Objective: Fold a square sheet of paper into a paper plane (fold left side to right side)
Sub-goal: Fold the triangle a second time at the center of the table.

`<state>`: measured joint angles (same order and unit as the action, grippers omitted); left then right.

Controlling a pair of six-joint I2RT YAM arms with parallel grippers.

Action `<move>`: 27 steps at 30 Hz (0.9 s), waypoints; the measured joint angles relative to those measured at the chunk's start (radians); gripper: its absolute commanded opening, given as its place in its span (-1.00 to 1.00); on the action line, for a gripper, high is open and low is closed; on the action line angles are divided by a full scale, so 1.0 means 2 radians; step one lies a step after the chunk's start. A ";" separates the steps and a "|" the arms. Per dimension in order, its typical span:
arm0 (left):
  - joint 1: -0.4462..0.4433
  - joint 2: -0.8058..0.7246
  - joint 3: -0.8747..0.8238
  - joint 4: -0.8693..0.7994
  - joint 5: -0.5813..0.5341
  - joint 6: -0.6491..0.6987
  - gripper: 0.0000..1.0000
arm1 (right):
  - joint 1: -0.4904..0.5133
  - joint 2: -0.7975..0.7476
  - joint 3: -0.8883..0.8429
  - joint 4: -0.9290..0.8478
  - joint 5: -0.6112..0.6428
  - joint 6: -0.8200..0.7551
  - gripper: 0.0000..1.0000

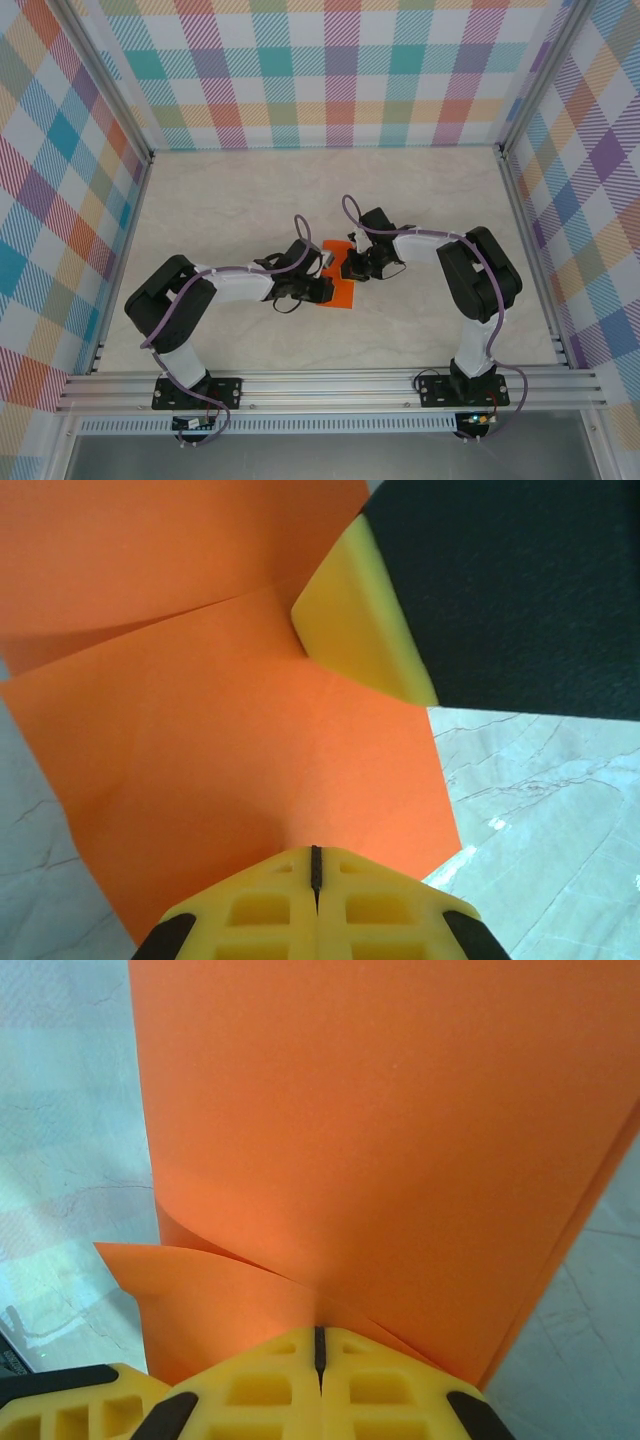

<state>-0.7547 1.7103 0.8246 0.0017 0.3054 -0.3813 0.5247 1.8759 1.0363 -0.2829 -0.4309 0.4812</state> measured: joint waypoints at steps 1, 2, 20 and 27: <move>0.000 0.000 -0.003 0.000 0.000 0.000 -1.00 | 0.000 0.000 0.000 -0.001 0.000 0.000 -0.90; 0.001 0.000 -0.006 0.000 0.000 0.000 -1.00 | 0.000 0.000 0.000 -0.001 0.001 -0.001 -0.90; 0.009 -0.032 -0.064 0.044 -0.002 -0.008 -1.00 | 0.001 0.004 0.012 -0.022 0.006 -0.010 -0.90; 0.009 -0.055 -0.094 0.059 -0.009 -0.014 -1.00 | 0.001 0.006 0.015 -0.026 0.006 -0.010 -0.90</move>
<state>-0.7361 1.6005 0.6373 0.1192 0.2867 -0.4084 0.5266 1.8870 1.0657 -0.3344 -0.4194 0.4622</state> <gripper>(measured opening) 0.043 0.052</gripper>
